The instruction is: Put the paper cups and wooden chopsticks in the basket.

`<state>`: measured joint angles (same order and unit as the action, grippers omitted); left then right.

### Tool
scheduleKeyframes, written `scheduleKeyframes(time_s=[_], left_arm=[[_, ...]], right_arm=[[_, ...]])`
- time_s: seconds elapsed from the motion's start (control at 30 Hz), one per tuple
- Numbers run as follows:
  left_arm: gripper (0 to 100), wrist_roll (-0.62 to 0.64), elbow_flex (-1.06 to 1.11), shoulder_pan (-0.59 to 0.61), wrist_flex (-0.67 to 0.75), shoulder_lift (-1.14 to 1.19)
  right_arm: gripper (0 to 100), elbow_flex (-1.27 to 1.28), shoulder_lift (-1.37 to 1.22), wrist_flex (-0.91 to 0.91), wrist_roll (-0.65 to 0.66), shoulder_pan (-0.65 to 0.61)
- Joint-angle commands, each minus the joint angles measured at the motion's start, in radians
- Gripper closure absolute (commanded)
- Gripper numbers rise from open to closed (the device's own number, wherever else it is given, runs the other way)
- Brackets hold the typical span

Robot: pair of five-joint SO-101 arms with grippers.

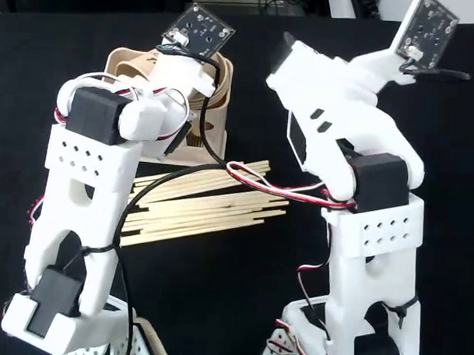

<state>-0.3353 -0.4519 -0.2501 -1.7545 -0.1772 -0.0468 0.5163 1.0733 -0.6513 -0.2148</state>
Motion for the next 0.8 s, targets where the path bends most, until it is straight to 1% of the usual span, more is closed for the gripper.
scheduleKeyframes(time_s=[0.0,0.13,0.33,0.4,0.53,0.67,0.7,0.77], left_arm=[[88,-0.002,-0.036,0.015,0.002,-0.002],[88,-0.002,-0.036,0.016,0.003,-0.002],[88,-0.002,-0.136,0.088,-0.002,-0.002],[88,-0.002,-0.153,0.102,-0.003,-0.002],[88,-0.003,-0.151,0.097,-0.003,0.0],[88,-0.005,-0.163,0.096,-0.003,-0.002],[89,-0.006,-0.163,0.096,-0.003,-0.002],[95,-0.005,-0.162,0.096,-0.003,-0.002]], right_arm=[[98.1,-0.013,0.024,-0.02,-0.002,-0.011],[98.1,-0.007,0.024,-0.02,0.0,-0.009],[98.1,0.01,0.015,-0.025,0.0,-0.014],[98.2,0.018,0.015,-0.025,0.0,-0.035],[98.3,0.031,0.015,-0.043,0.0,-0.066],[98.3,0.031,0.016,-0.04,0.0,-0.055],[98.3,0.033,0.016,-0.035,0.0,-0.037],[98.3,0.033,0.016,-0.031,0.0,0.006]])
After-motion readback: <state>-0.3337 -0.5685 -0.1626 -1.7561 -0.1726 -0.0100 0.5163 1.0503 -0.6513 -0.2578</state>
